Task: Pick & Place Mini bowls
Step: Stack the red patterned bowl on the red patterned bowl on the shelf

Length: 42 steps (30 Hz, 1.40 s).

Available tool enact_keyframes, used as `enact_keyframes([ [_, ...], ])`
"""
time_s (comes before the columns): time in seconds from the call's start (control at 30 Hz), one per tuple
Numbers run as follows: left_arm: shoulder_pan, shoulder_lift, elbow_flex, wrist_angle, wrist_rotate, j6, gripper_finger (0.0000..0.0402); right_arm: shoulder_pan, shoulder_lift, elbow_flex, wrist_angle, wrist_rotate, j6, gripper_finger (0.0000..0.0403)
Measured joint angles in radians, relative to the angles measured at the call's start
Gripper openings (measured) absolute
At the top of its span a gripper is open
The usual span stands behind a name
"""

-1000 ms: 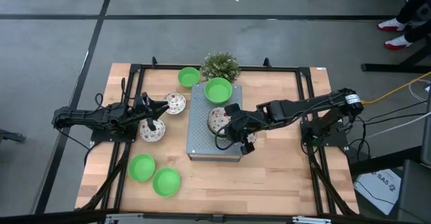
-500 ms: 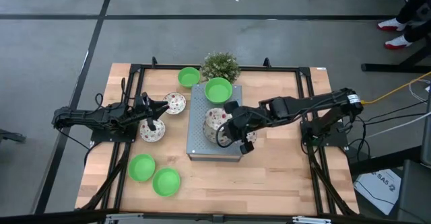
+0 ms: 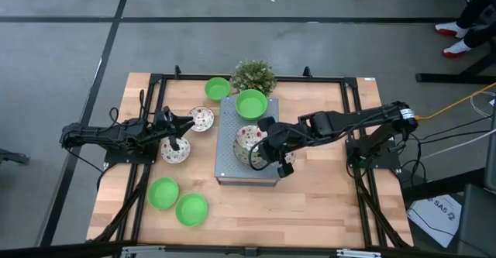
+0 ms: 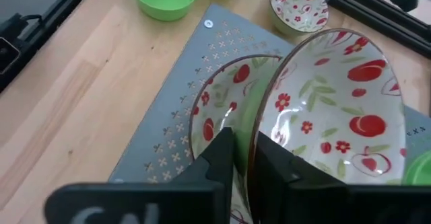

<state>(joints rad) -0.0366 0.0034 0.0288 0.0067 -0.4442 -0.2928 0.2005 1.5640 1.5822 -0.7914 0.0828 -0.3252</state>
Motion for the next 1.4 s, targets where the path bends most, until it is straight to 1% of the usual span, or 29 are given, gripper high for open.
enact_keyframes([
  [0.2, 0.000, 0.000, 0.000, 0.000, 0.000, 0.000, 0.0107, 0.010, 0.011, 0.000, 0.004, -0.005, -0.005, 0.0019],
  [0.3, 0.000, 0.000, 0.000, 0.000, 0.000, 0.000, 0.0107, 0.018, 0.024, 0.001, 0.006, -0.007, -0.020, 0.0018],
  [0.37, 0.000, 0.000, 0.000, 0.000, 0.000, 0.000, 0.0107, 0.019, 0.031, 0.001, 0.007, -0.008, -0.023, 0.0029],
  [0.53, 0.000, 0.000, 0.000, 0.000, 0.000, 0.000, 0.0107, 0.020, 0.060, 0.001, 0.007, 0.001, -0.019, 0.0077],
  [0.63, 0.000, 0.000, 0.000, 0.000, 0.000, 0.000, 0.0107, 0.020, 0.065, 0.002, 0.007, 0.003, -0.014, 0.0098],
  [0.77, 0.000, 0.000, 0.000, 0.000, 0.000, 0.000, 0.0107, 0.020, 0.063, 0.002, 0.008, 0.004, 0.000, 0.0114],
  [0.87, 0.000, 0.000, 0.000, 0.000, 0.000, 0.000, 0.0107, 0.020, 0.059, 0.007, 0.000, 0.003, 0.000, 0.0118],
  [1.03, 0.000, 0.000, 0.000, 0.000, 0.000, 0.000, 0.0107, 0.020, 0.059, 0.047, -0.018, -0.007, 0.002, 0.0119],
  [1.27, 0.000, 0.000, 0.000, 0.000, 0.000, 0.000, 0.0107, 0.020, 0.057, 0.173, -0.080, -0.007, 0.007, 0.0119],
  [1.4, 0.000, 0.000, 0.000, 0.000, 0.000, 0.000, 0.0107, 0.020, 0.057, 0.233, -0.082, -0.008, 0.036, 0.0119],
])
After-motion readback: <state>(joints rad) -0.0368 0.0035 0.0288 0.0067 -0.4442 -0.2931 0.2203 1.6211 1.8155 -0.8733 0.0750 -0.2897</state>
